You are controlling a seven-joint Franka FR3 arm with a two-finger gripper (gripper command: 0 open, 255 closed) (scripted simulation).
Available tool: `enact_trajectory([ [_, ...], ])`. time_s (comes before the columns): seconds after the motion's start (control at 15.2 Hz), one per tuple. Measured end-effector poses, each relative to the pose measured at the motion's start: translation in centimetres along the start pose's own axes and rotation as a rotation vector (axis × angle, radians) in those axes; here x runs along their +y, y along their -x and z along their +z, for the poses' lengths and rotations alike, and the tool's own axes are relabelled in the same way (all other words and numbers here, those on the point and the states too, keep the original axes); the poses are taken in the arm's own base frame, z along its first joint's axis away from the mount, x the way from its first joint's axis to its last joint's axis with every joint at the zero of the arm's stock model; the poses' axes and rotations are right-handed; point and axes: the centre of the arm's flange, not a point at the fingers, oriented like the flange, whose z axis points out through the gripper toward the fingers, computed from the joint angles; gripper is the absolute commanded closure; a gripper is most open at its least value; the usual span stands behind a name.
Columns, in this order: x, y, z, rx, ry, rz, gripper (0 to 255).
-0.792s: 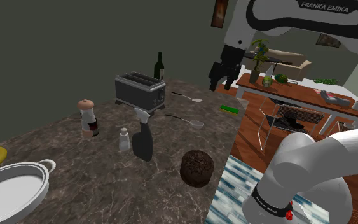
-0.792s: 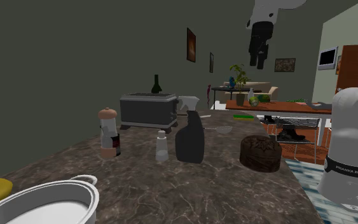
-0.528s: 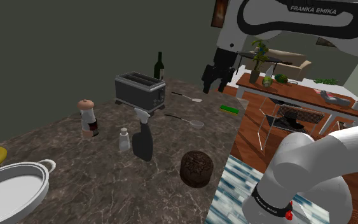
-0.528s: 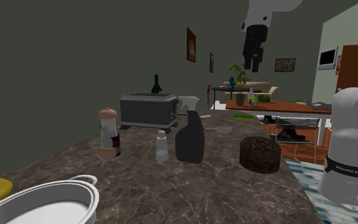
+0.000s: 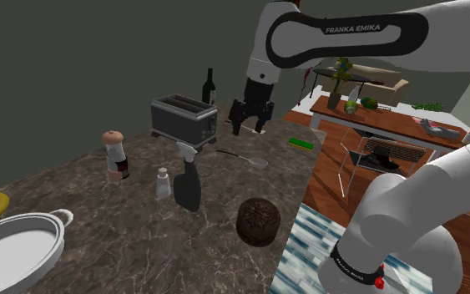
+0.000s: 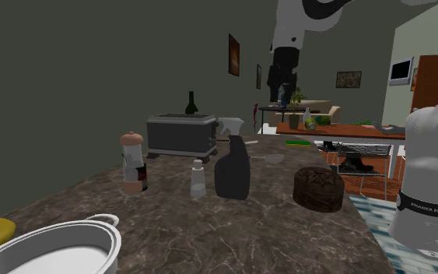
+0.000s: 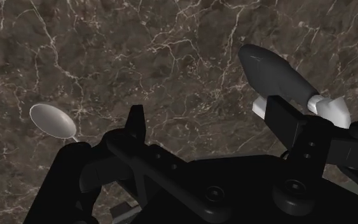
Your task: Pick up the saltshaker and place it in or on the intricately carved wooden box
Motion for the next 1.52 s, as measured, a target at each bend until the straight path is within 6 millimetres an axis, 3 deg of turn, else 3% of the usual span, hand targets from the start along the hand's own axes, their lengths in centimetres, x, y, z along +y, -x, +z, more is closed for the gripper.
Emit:
enact_trajectory([
  [0.92,-12.1,-9.1,10.4,-0.003,0.008,0.031,0],
  [1.32,-17.8,-14.4,13.5,0.082,-0.05,0.042,0],
  [1.52,-20.4,-15.9,15.4,0.088,-0.06,0.047,0],
])
